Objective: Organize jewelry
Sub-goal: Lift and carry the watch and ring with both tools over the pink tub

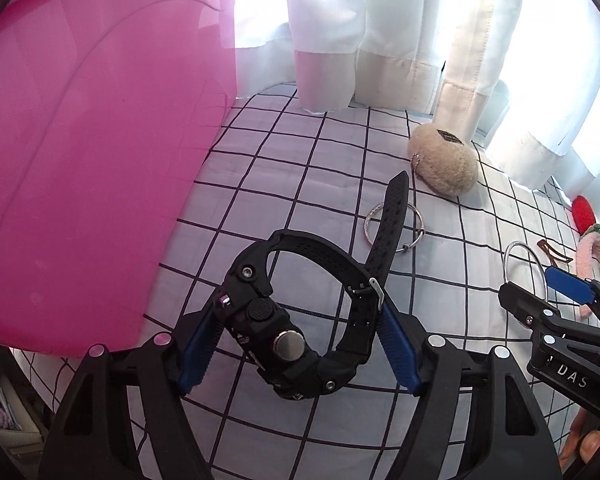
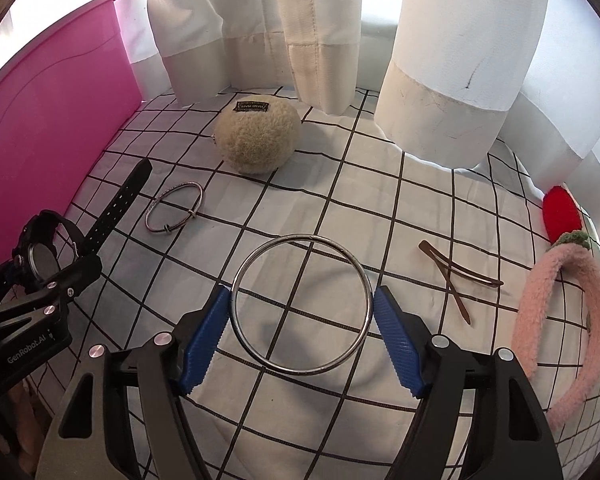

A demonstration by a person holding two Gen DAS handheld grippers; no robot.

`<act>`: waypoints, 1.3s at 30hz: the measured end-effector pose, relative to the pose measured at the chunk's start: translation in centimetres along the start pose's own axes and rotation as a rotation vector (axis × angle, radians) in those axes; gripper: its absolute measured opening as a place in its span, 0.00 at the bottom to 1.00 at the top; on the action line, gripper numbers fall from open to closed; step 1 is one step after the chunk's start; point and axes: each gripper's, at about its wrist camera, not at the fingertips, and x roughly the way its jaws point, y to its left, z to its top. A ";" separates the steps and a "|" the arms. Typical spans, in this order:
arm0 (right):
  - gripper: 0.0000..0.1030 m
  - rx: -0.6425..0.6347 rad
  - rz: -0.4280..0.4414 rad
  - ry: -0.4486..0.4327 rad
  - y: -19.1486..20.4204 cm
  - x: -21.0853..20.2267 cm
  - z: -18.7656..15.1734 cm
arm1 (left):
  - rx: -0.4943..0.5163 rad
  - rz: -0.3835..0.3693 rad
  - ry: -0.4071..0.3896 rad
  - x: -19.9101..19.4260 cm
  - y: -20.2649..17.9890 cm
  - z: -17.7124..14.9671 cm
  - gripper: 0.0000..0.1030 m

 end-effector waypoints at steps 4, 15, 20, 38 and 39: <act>0.69 0.003 -0.002 -0.024 -0.4 -1.6 -0.1 | 0.000 -0.013 -0.024 -1.3 -0.3 0.4 0.68; 0.69 0.028 -0.018 -0.097 -1.5 -6.2 0.6 | 0.023 -0.047 -0.120 -6.5 -1.5 1.9 0.68; 0.69 0.027 -0.026 -0.139 -1.4 -8.4 1.4 | 0.030 -0.054 -0.176 -9.1 -1.9 2.6 0.68; 0.69 -0.091 0.014 -0.329 3.2 -16.9 7.2 | -0.024 -0.022 -0.384 -17.9 0.9 6.6 0.68; 0.69 -0.103 0.023 -0.337 3.8 -17.2 7.8 | -0.032 -0.016 -0.395 -18.2 1.3 6.7 0.68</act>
